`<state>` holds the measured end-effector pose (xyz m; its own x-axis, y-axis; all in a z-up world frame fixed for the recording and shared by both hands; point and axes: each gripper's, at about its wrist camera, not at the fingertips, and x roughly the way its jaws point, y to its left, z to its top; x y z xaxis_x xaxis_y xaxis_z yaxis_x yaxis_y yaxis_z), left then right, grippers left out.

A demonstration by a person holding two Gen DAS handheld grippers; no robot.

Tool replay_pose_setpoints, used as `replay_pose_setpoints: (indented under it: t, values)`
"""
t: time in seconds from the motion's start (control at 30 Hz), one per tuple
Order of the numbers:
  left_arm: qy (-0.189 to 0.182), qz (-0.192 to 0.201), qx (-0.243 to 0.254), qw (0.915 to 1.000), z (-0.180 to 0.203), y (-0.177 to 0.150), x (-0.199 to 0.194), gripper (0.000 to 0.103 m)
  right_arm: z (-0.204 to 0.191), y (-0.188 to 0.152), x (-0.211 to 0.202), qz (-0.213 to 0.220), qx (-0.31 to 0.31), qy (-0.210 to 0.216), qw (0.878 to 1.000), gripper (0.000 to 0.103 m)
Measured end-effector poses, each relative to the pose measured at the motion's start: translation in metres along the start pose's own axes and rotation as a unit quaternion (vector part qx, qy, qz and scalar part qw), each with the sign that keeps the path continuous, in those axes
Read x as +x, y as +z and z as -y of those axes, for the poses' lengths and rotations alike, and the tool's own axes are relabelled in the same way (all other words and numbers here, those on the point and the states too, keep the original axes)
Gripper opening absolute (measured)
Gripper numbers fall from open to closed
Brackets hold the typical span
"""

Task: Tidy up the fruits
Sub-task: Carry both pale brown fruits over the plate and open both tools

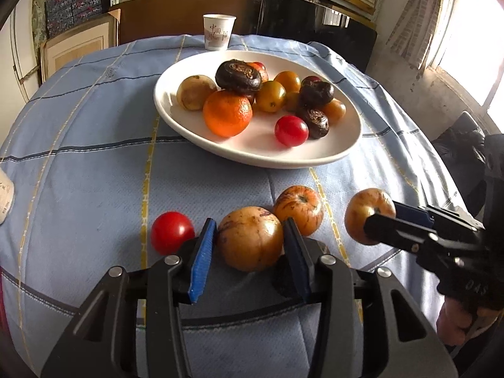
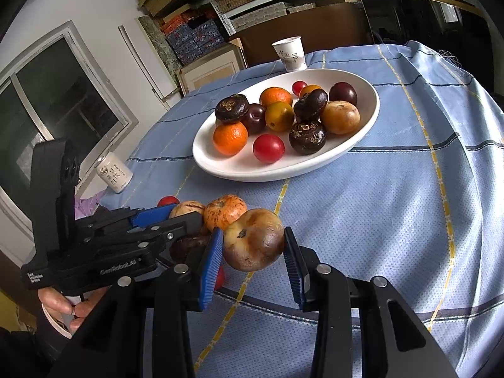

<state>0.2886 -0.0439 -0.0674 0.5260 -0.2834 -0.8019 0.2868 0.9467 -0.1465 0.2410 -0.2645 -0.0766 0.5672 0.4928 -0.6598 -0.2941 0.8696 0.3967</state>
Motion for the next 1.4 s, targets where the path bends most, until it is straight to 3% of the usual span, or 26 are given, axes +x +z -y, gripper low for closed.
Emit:
replay_pose_setpoints:
  t: [0.23,0.43,0.67,0.83,1.07,1.2,1.4]
  values:
    - [0.0,-0.003,-0.008,1.0,-0.009,-0.019,-0.013,0.043,-0.001,-0.002,-0.002,0.004,-0.004,-0.004,1.0,0.039]
    - [0.023,-0.006,0.009,0.9997,-0.01,-0.032,-0.021,0.044,0.0,-0.002,-0.002,0.004,-0.005,-0.006,1.0,0.039]
    - [-0.003,-0.021,-0.02,0.9996,-0.022,-0.035,-0.022,0.042,0.0,-0.001,-0.004,0.013,-0.006,-0.009,1.0,0.039]
    - [-0.008,-0.001,-0.014,0.9999,-0.025,-0.028,-0.033,0.042,0.003,0.003,-0.01,0.025,-0.002,0.0,1.0,0.039]
    - [0.016,0.049,0.015,0.9985,-0.025,0.03,-0.048,0.042,0.0,0.037,-0.01,0.048,-0.02,-0.015,0.999,0.039]
    - [0.024,0.088,0.02,0.9956,-0.02,0.091,-0.04,0.042,-0.001,0.069,0.002,0.081,-0.03,-0.025,0.996,0.039]
    - [0.028,0.074,0.015,0.9967,-0.015,0.159,0.003,0.043,0.002,0.089,0.034,0.075,-0.036,-0.043,0.996,0.041]
